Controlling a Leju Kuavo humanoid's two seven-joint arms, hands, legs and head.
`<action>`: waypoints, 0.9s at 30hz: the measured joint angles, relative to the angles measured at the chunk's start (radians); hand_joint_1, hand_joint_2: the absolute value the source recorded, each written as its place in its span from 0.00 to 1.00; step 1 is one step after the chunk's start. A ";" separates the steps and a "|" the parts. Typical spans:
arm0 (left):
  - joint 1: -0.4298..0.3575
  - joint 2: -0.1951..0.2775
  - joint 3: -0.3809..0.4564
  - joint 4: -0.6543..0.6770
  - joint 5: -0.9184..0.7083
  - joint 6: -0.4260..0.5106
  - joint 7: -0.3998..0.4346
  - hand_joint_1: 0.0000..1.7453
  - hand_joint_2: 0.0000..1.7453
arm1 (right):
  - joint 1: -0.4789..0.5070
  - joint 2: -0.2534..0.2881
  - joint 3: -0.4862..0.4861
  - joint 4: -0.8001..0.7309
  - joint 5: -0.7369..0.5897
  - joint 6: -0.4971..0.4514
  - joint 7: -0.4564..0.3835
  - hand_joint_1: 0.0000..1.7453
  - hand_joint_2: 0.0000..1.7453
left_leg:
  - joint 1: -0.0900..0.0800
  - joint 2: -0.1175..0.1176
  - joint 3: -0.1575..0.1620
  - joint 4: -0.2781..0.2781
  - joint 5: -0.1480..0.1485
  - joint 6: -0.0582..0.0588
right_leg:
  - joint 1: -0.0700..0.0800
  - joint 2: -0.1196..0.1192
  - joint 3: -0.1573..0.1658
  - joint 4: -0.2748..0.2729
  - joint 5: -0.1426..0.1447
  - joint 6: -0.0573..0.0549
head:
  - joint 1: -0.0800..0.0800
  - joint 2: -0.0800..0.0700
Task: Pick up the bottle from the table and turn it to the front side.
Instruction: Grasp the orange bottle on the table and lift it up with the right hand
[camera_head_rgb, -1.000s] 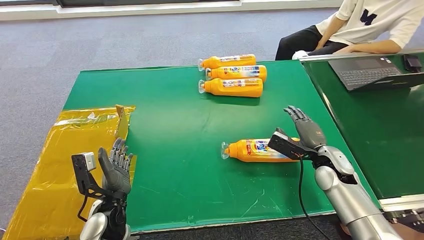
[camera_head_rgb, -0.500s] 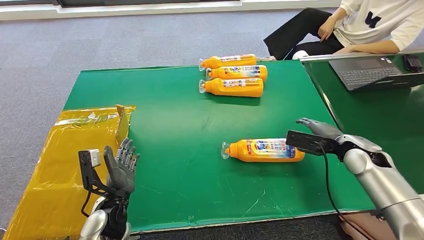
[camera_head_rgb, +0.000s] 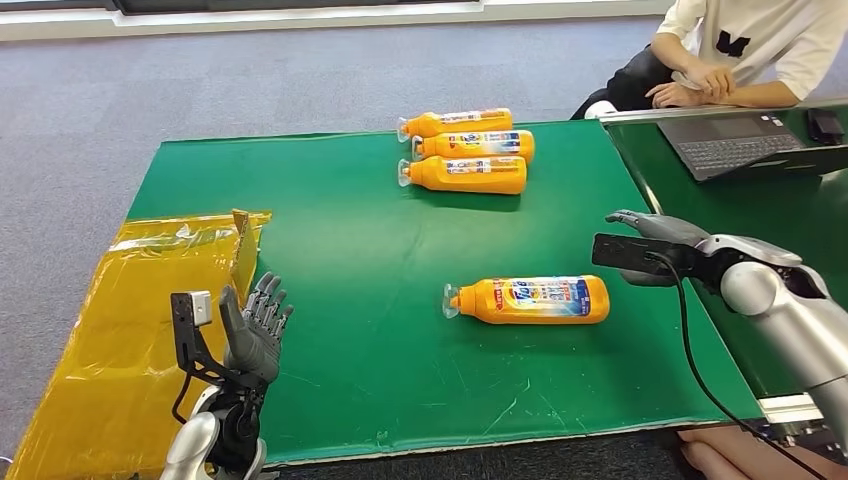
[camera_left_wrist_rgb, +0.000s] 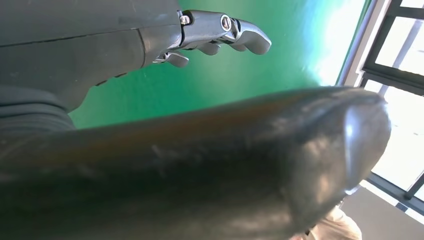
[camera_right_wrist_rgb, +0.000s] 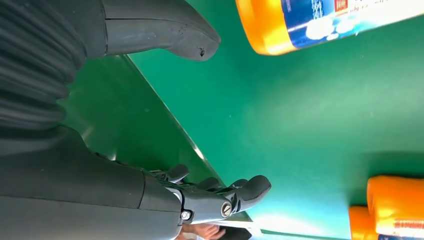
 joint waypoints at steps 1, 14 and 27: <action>0.000 0.000 0.000 0.001 0.001 -0.001 0.000 0.00 0.00 | 0.000 -0.003 0.007 0.001 -0.004 -0.002 -0.003 0.00 1.00 | 0.000 0.000 0.000 0.000 0.000 0.000 | 0.000 0.000 0.000 0.000 0.000 0.000 | 0.000 0.000; 0.000 0.000 -0.014 0.021 0.036 -0.020 0.006 0.00 0.00 | 0.001 0.025 0.081 0.068 0.002 -0.040 -0.088 0.00 1.00 | 0.000 0.000 0.000 0.000 0.000 0.000 | 0.000 -0.001 0.000 0.000 0.000 0.000 | 0.000 0.000; -0.030 -0.001 -0.033 0.051 0.077 -0.041 0.012 0.00 0.00 | -0.044 0.117 0.165 0.170 -0.004 -0.029 -0.162 0.00 1.00 | 0.000 0.000 0.000 0.000 0.001 0.000 | 0.000 0.000 0.000 0.000 0.000 0.000 | 0.000 0.000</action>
